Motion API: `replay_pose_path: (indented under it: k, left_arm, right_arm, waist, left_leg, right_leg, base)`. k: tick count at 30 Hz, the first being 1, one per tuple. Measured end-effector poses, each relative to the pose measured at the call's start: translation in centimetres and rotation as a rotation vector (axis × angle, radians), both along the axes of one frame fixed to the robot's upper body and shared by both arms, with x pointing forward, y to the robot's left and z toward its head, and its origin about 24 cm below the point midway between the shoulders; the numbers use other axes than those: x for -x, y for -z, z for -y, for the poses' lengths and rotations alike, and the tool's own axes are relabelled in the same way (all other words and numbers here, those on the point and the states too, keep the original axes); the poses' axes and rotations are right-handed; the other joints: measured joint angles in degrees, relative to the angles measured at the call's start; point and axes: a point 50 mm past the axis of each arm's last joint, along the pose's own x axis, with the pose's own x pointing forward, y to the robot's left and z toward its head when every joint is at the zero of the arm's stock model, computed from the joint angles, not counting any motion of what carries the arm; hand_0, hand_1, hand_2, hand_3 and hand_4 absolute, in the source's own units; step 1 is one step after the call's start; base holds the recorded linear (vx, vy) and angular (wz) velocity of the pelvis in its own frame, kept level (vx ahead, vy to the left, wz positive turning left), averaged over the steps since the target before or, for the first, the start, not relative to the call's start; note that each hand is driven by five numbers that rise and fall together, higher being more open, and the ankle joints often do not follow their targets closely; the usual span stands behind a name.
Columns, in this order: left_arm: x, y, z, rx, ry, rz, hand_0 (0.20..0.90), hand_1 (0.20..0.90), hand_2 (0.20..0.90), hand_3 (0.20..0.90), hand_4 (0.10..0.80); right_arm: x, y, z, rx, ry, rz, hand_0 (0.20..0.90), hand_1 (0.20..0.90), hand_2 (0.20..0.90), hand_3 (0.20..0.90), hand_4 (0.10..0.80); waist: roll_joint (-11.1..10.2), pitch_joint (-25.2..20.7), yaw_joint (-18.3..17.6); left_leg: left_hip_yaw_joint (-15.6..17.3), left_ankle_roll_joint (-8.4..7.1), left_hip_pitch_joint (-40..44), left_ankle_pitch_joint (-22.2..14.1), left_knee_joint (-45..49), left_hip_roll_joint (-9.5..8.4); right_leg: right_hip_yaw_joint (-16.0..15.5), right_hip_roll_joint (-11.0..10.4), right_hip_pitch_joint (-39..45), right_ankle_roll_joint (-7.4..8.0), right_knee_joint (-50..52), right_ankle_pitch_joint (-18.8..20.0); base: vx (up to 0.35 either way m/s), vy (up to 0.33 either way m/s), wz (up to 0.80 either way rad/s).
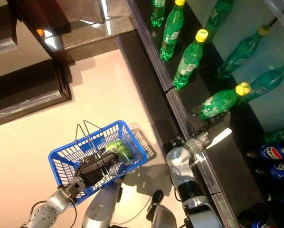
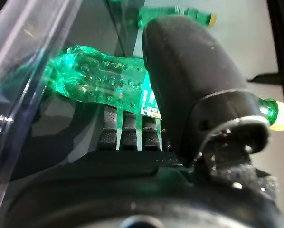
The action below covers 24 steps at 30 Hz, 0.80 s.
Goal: Pick up the drink and place into the basket.
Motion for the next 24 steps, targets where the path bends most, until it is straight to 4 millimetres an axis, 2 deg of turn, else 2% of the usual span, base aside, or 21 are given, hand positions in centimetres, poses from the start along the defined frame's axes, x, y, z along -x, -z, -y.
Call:
replay_pose_path:
  k: [5, 16, 21, 24]
  left_arm:
    - [0.1, 0.2, 0.0, -0.027, 0.023, -0.011, 0.3, 0.3, 0.3, 0.2, 0.1]
    - [0.2, 0.3, -0.2, -0.063, 0.043, -0.021, 0.3, 0.3, 0.3, 0.2, 0.1]
    - [0.5, 0.6, -0.3, -0.063, 0.039, -0.033, 0.3, 0.3, 0.3, 0.2, 0.1]
    - [0.7, 0.8, -0.3, -0.061, 0.036, -0.041, 0.3, 0.3, 0.3, 0.2, 0.1]
  right_arm:
    - [0.2, 1.0, 0.3, -0.013, 0.015, -0.045, 0.3, 0.3, 0.3, 0.2, 0.1]
    - [0.5, 1.7, 0.4, -0.02, 0.019, -0.08, 0.3, 0.3, 0.3, 0.2, 0.1]
    - [1.9, 2.5, -0.3, -0.06, 0.003, -0.09, 0.3, 0.3, 0.3, 0.2, 0.1]
    - [2.9, 1.9, -1.2, -0.069, -0.041, -0.065, 0.3, 0.3, 0.3, 0.2, 0.1]
  waist:
    - [-0.03, 0.0, 0.7]
    - [-0.14, -0.03, 1.22]
    - [-0.21, -0.07, 1.14]
    - [-0.22, -0.08, 0.81]
  left_leg:
    - [-0.05, -0.29, 1.93, -0.35, -0.09, 0.02]
    - [-0.09, -0.15, 3.81, -0.43, -0.14, -0.08]
    - [-0.08, -0.26, 5.7, -0.97, -0.19, -0.14]
    - [0.14, -0.14, 6.67, -1.14, -0.19, -0.2]
  right_leg:
    - [-0.04, 0.11, 2.15, 0.02, -0.55, 0.06]
    - [-0.05, 0.13, 4.26, 0.05, -0.98, 0.29]
    - [-0.01, 0.06, 6.23, 0.11, -1.2, 0.26]
    - [0.08, -0.09, 7.12, 0.18, -1.34, 0.27]
  base:
    - [0.091, -0.005, 0.01]
    - [0.058, 0.017, 0.0]
    - [0.068, 0.052, 0.0]
    - [0.093, 0.101, -0.02]
